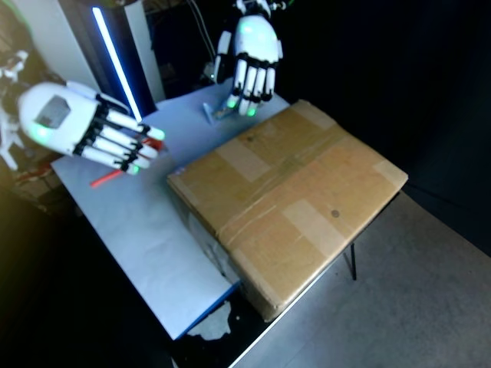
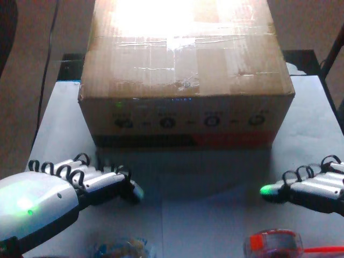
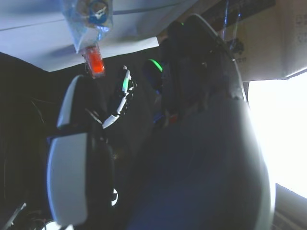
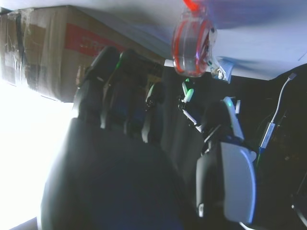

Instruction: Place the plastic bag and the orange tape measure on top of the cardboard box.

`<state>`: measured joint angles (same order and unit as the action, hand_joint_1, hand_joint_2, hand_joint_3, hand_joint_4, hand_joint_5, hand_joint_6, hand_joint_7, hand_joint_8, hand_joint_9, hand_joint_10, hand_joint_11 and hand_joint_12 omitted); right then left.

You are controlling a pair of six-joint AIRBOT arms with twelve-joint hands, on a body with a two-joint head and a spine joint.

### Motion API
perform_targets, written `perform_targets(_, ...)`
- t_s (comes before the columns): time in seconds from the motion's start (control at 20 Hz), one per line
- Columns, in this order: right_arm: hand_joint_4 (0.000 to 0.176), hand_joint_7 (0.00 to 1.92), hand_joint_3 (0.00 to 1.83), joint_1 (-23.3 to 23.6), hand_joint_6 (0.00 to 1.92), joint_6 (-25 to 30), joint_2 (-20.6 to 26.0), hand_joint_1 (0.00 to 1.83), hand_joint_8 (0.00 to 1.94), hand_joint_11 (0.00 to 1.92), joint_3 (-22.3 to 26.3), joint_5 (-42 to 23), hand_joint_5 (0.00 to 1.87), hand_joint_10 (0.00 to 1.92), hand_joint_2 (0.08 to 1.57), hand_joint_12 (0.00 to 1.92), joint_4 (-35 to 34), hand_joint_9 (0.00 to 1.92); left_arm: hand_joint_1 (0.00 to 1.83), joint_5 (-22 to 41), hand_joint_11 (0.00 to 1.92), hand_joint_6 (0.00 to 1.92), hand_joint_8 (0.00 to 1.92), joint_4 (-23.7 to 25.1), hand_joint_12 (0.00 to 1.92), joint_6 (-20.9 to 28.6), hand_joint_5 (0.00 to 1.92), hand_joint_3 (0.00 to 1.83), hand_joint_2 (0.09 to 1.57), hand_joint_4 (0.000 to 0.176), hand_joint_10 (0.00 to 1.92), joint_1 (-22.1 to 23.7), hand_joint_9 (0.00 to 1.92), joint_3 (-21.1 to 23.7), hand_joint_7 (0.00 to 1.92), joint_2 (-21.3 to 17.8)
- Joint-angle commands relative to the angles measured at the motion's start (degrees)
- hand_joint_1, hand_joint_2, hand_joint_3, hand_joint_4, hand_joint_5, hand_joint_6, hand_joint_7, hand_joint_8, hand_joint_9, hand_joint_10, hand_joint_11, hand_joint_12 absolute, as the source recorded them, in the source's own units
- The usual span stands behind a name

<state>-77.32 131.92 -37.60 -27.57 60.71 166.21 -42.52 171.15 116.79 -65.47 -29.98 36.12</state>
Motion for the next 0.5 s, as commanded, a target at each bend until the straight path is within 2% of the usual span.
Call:
perform_targets(0.0,0.0,0.29,0.0,0.7,0.03,0.3,0.0,0.72,0.0,0.0,0.0,5.8,0.3,0.14,0.88,1.17,1.3,0.25,0.79,-6.2,0.0,0.01,0.01,1.4,1.15,0.3,0.17,0.0,1.03,0.084,0.07,0.3,0.01,0.0,0.09,0.4)
perform_targets(0.05,0.0,0.28,0.0,0.7,0.02,0.3,0.0,0.7,0.0,0.0,0.0,5.8,0.29,0.11,0.88,1.12,1.3,0.24,0.82,-6.3,0.0,0.01,0.0,1.4,1.05,0.3,0.16,0.0,1.03,0.096,0.02,0.3,0.0,0.0,0.06,0.4)
perform_targets(0.1,0.0,0.27,0.0,0.7,0.01,0.3,0.0,0.7,0.0,0.0,0.0,5.8,0.28,0.11,0.89,1.12,1.3,0.24,0.84,-6.3,0.0,0.01,0.01,1.4,1.04,0.3,0.18,0.0,1.02,0.089,0.03,0.3,0.01,0.0,0.08,0.4)
perform_targets(0.25,0.0,0.29,0.0,0.7,0.01,-1.6,-0.5,0.71,0.0,0.0,-0.1,5.8,0.31,0.11,0.87,1.22,0.2,0.27,0.81,-5.9,0.0,0.0,0.0,1.4,1.02,0.3,0.15,0.0,1.01,0.104,0.0,0.3,0.0,-0.5,0.04,1.2)
perform_targets(0.3,0.0,0.29,0.0,0.6,0.01,-2.6,-1.2,0.73,0.0,0.0,-0.3,5.8,0.3,0.1,0.86,1.23,-0.6,0.27,0.8,-4.9,0.0,0.0,0.0,1.4,1.02,0.4,0.15,0.0,1.02,0.1,0.0,0.3,0.01,-1.2,0.04,2.2)
perform_targets(0.35,0.0,0.31,0.0,0.6,0.01,-2.9,-2.0,0.71,0.0,0.0,-0.6,5.8,0.32,0.11,0.85,1.24,-0.9,0.29,0.77,-3.8,0.0,0.0,0.0,1.4,1.09,0.4,0.12,0.0,1.05,0.095,0.02,0.3,0.03,-1.5,0.05,3.0)
perform_targets(0.45,0.0,0.31,0.0,0.6,0.0,-2.9,-3.9,0.73,0.01,0.0,-1.4,5.8,0.31,0.12,0.85,1.23,-1.3,0.32,0.81,-2.5,0.0,0.0,0.0,1.4,1.52,0.4,0.12,0.0,1.03,0.108,0.31,0.3,0.0,-1.7,0.08,3.7)
